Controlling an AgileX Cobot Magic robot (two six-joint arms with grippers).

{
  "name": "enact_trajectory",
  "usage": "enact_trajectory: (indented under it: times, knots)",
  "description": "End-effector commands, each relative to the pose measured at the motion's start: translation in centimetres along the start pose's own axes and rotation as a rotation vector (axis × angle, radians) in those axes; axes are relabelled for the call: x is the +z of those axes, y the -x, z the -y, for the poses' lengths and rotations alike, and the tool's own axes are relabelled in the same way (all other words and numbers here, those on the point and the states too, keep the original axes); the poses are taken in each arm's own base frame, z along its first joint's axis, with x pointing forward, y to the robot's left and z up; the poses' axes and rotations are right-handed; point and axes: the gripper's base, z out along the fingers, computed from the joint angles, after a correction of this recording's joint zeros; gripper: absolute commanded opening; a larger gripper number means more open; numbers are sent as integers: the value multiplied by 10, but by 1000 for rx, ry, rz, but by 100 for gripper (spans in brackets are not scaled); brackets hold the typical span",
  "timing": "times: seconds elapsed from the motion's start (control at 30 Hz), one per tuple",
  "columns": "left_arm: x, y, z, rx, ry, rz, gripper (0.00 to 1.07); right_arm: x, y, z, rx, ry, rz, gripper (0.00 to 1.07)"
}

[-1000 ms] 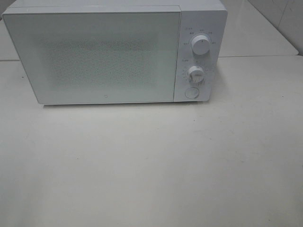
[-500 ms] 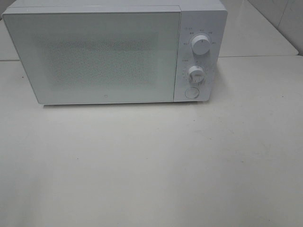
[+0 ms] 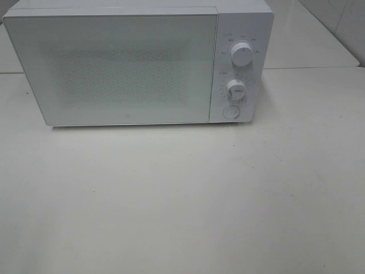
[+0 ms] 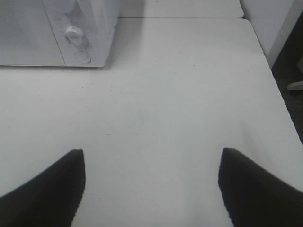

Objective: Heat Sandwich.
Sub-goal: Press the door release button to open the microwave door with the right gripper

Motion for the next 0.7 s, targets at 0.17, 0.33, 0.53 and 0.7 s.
enact_trajectory:
  times: [0.17, 0.33, 0.53, 0.7]
  knots:
    - [-3, -2, 1, -11, -6, 27, 101, 18, -28, -1, 51, -92, 31, 75]
    - [-3, -2, 1, -10, -5, 25, 101, 30, -31, -2, 46, -102, 37, 75]
    - [-2, -2, 1, -10, -5, 22, 101, 30, -31, -2, 44, -102, 37, 75]
    - [-2, -2, 1, -10, -5, 22, 101, 30, -31, -2, 44, -102, 37, 75]
